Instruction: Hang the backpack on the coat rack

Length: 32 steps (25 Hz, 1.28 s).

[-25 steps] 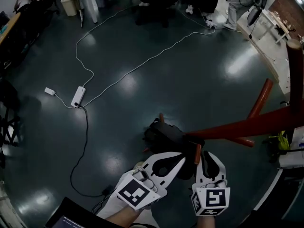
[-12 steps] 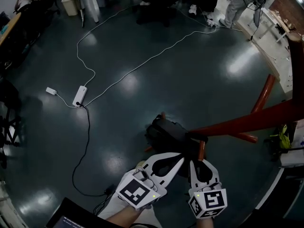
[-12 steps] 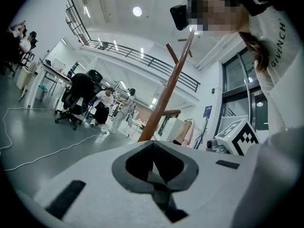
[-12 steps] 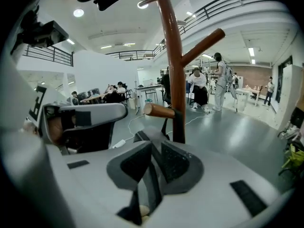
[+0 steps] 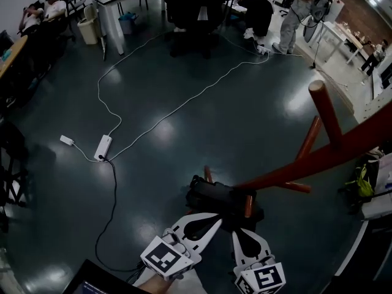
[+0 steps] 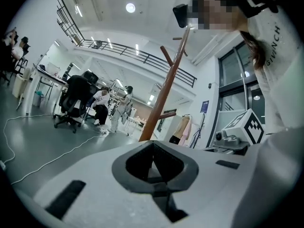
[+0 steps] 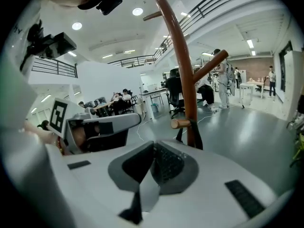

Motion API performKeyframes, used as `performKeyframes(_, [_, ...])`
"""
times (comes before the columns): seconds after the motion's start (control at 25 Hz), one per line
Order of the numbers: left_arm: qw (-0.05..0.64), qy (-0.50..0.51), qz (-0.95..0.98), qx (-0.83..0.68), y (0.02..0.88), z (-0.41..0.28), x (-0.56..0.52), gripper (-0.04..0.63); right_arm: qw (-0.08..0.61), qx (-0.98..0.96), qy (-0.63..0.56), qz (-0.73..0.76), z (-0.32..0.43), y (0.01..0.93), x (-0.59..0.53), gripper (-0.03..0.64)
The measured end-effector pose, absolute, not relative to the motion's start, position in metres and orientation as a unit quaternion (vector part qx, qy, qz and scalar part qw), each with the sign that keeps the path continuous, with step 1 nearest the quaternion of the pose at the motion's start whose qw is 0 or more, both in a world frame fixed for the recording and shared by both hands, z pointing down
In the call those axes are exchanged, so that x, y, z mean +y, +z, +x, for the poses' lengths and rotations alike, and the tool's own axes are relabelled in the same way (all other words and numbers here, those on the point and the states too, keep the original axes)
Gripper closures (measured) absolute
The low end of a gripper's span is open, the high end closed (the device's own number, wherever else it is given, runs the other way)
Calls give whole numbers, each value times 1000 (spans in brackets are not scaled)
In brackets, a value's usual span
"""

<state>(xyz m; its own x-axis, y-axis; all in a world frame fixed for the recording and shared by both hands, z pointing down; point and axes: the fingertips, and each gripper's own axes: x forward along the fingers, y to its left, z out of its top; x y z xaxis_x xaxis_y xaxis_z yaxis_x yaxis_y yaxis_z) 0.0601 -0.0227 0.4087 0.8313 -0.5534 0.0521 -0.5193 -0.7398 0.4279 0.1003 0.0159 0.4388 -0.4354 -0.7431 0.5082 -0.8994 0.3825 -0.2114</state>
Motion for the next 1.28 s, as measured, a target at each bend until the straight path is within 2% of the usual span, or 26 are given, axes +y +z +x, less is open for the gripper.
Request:
performKeyframes(0.8, [145, -61, 958, -241, 317, 62, -17, 586, 127, -852, 143, 488, 84, 318, 26, 594])
performKeyframes(1.28, [195, -33, 957, -212, 313, 75, 5, 586, 116, -849, 159, 491, 87, 306, 45, 595])
